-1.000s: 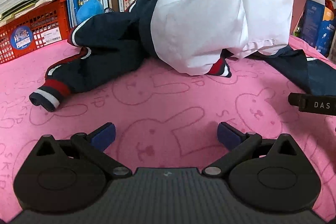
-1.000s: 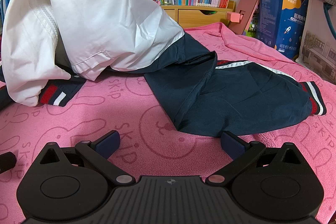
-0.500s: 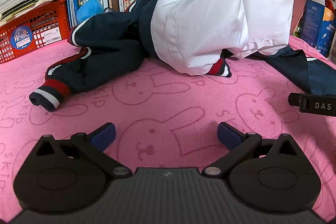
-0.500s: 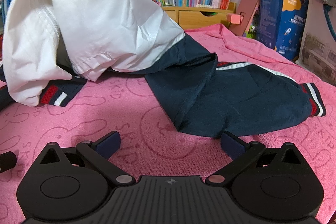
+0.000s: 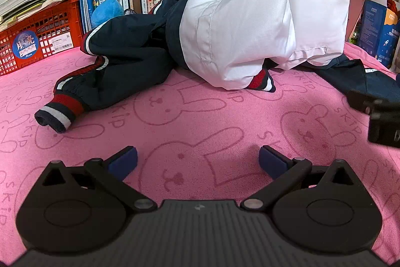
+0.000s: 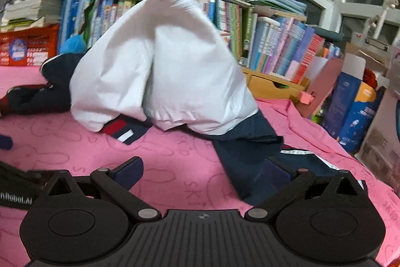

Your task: Fold clothes

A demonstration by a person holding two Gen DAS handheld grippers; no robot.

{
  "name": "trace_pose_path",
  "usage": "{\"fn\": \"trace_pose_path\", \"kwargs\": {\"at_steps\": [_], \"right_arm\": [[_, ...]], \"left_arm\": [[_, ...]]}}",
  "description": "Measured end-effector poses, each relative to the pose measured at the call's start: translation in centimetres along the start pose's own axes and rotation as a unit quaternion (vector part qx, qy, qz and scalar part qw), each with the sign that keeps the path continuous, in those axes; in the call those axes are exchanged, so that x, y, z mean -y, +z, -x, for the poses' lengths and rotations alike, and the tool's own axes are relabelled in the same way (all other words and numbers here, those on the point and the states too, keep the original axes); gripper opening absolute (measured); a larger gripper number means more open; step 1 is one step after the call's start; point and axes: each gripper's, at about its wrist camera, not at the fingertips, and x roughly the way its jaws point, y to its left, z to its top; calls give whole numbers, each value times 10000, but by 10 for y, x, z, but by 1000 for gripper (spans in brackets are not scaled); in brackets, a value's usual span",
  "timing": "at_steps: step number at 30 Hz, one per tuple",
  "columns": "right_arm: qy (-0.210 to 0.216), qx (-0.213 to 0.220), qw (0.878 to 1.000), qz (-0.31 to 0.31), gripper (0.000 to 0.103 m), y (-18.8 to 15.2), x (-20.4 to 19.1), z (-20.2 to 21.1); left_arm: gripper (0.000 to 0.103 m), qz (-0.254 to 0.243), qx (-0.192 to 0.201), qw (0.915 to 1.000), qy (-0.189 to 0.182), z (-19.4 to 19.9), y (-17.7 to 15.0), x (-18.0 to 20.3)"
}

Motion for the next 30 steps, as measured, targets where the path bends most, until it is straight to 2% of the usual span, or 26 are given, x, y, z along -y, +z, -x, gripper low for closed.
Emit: {"fn": "trace_pose_path", "kwargs": {"at_steps": [6,15,25,30], "right_arm": [[-4,-221,9990,-381,103,-3,14,-3],[-21,-296,9983,-505,103,-14,20,-5],[402,-401,9955,-754,103,-19,18,-23],[447,-581,9940,-806,103,-25,16,-32]], "left_arm": [[103,-2,0,10000,-5,0,0,0],[103,-5,0,10000,-17,0,0,0],[103,-3,-2,10000,-32,0,0,0],[103,-11,-2,10000,-37,0,1,0]]}}
